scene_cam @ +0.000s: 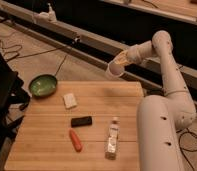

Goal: Place the ceramic cup in the ceramic bowl

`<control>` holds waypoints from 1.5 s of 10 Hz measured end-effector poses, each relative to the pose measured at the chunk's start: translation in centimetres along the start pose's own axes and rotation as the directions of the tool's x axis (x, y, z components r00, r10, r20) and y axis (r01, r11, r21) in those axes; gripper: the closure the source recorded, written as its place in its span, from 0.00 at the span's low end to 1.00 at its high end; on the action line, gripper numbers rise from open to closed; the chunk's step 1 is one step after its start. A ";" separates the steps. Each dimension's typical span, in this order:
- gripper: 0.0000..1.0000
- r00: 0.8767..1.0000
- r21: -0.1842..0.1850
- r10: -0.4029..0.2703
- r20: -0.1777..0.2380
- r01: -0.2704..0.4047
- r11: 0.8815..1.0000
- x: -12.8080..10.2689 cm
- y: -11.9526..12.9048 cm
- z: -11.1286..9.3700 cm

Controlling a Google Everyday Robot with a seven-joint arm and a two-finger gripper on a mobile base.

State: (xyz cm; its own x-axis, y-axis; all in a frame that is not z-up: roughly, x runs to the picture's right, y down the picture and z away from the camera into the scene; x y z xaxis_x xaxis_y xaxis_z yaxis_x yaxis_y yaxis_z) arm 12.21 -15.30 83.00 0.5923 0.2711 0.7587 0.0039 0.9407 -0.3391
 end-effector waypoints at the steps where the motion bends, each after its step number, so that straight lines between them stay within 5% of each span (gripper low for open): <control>1: 0.84 0.999 -0.024 -0.051 0.013 0.051 0.998 -1.7 -0.1 1.2; 4: 0.84 0.984 -0.100 -0.175 0.020 0.176 0.979 -4.2 1.2 3.1; 6: 0.84 0.979 -0.120 -0.203 0.021 0.204 0.972 -4.7 1.7 3.5; 12: 0.84 0.979 -0.123 -0.204 0.018 0.205 0.971 -4.6 1.7 3.4; 15: 0.84 0.957 -0.065 -0.280 -0.076 0.276 0.959 -4.4 -0.6 2.1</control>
State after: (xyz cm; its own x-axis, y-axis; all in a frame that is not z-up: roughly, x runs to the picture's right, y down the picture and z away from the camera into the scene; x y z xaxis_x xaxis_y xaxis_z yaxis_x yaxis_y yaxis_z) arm 7.86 -16.65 81.05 0.6270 -0.0197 0.7788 0.2193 0.9637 -0.1522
